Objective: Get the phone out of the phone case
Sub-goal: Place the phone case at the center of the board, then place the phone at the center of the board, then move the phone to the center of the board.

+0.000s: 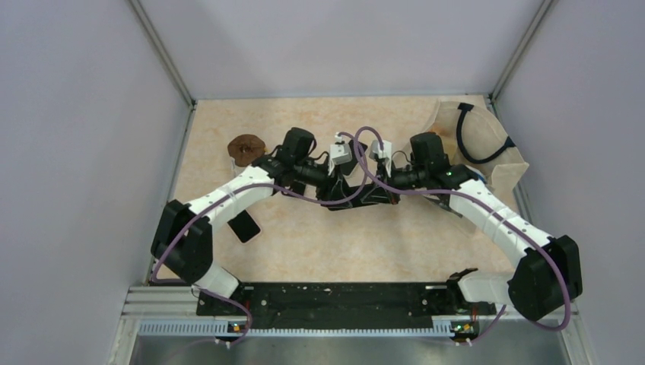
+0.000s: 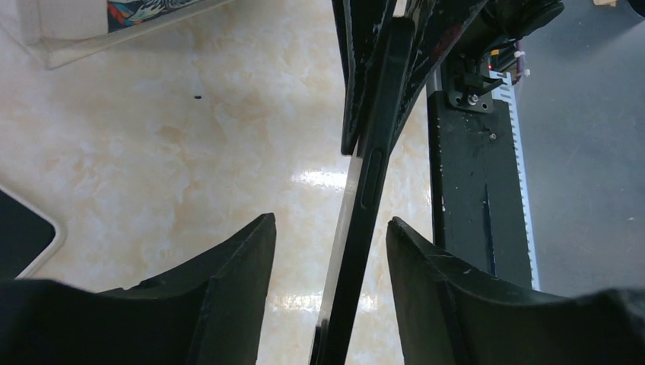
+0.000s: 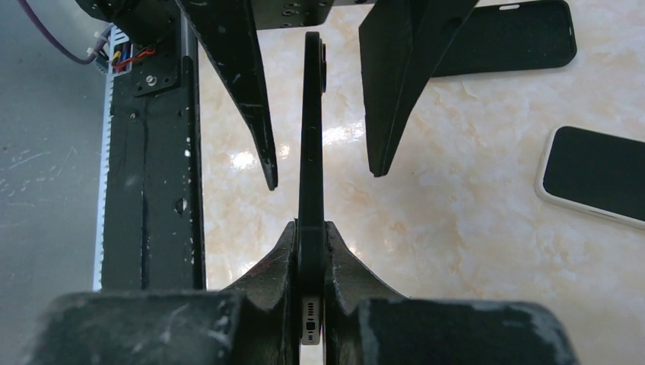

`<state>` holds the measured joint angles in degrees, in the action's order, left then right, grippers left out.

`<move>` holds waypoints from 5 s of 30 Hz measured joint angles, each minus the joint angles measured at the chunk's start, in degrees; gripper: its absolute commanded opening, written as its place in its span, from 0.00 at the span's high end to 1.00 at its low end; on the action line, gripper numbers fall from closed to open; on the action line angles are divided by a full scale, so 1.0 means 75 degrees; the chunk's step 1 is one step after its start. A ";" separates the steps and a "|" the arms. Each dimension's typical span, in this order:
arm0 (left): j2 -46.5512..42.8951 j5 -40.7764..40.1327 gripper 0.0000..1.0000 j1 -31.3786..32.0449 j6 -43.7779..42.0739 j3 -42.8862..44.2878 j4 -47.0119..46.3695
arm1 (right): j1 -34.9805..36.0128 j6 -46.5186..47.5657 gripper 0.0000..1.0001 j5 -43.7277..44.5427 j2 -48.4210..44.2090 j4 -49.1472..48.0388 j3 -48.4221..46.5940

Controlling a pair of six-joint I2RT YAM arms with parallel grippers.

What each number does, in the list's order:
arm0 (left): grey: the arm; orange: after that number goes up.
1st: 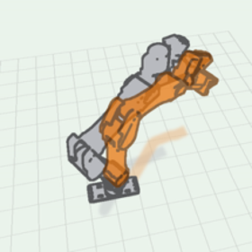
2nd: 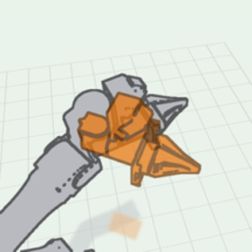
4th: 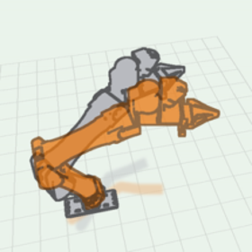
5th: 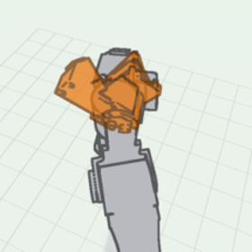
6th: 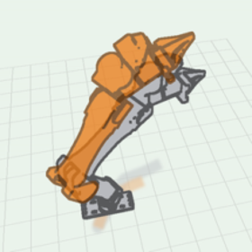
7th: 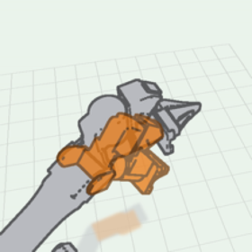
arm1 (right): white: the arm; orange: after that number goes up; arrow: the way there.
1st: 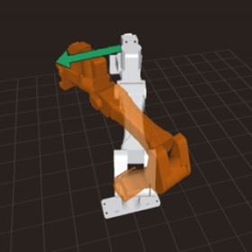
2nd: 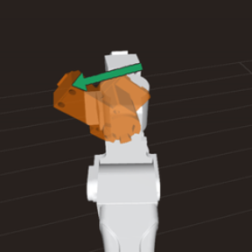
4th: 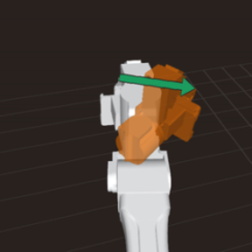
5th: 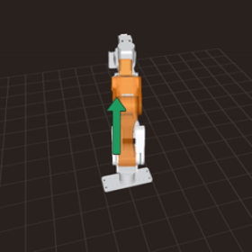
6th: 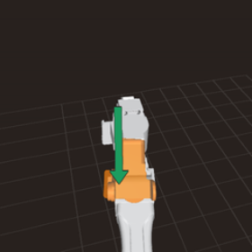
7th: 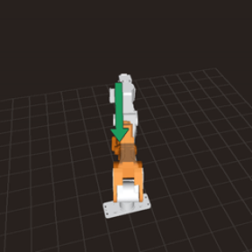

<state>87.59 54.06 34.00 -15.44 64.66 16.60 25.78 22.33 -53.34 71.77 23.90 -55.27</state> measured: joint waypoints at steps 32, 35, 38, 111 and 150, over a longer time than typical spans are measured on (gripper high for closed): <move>-0.1107 -0.1049 1.00 -0.1687 0.2824 -0.3005 -0.1647 | 0.0023 -0.0067 0.26 0.1189 -0.0481 -0.0108 0.0015; -0.1276 -0.1612 1.00 -0.1807 0.3436 -0.3369 -0.1676 | -0.0085 -0.0160 0.26 0.1291 -0.0536 -0.0329 0.0032; -0.1279 -0.2040 1.00 -0.2049 0.4062 -0.3640 -0.1795 | -0.0152 -0.0242 0.25 0.1352 -0.0557 -0.0516 0.0201; -0.4523 -0.4197 0.01 -0.3622 0.2387 -0.3115 -0.0356 | 0.0635 -0.0545 0.01 0.6059 0.5015 -0.0580 -0.4814; -0.4928 -0.4360 0.01 -0.3637 0.1894 -0.3179 -0.0041 | 0.0152 -0.2238 0.26 0.6309 0.7644 -0.0688 -0.5820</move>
<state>50.63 21.37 6.72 -1.23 40.82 16.29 26.92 5.54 -6.02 129.10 18.74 -98.91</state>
